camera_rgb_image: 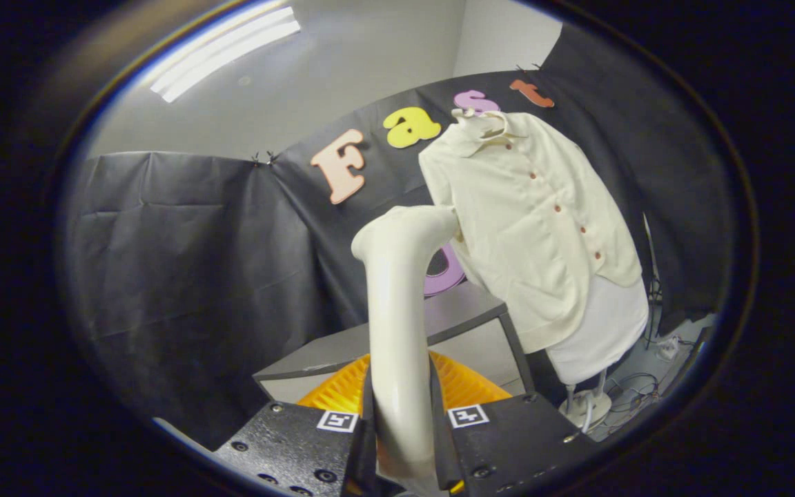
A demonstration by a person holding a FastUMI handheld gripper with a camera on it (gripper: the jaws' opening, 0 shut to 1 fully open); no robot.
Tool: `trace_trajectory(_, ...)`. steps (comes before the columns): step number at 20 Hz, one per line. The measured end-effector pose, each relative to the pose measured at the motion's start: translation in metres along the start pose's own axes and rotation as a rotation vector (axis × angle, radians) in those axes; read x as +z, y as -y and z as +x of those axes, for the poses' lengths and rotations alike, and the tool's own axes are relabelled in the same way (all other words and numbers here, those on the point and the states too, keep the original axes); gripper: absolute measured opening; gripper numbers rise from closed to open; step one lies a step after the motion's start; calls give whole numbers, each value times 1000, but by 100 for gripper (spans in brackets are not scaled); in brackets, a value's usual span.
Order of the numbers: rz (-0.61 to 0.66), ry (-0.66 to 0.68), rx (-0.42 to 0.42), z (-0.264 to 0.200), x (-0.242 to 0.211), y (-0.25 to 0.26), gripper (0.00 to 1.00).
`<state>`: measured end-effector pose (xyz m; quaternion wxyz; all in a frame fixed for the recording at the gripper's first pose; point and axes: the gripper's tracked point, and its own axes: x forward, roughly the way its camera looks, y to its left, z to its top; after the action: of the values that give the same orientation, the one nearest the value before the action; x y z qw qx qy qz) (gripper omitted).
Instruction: Iron the clothes twice with a garment steamer, once on the left side and once on the right side.
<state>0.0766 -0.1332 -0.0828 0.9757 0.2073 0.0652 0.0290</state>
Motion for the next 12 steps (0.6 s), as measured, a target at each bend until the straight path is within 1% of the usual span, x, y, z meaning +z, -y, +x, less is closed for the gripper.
trace_trajectory(4, -61, -22, 18, 7, -15, -54, 33)
trace_trajectory(8, -94, 1, 19, 13, -25, -101, 33)
trace_trajectory(12, -108, -18, -21, 11, -35, -133, 33)
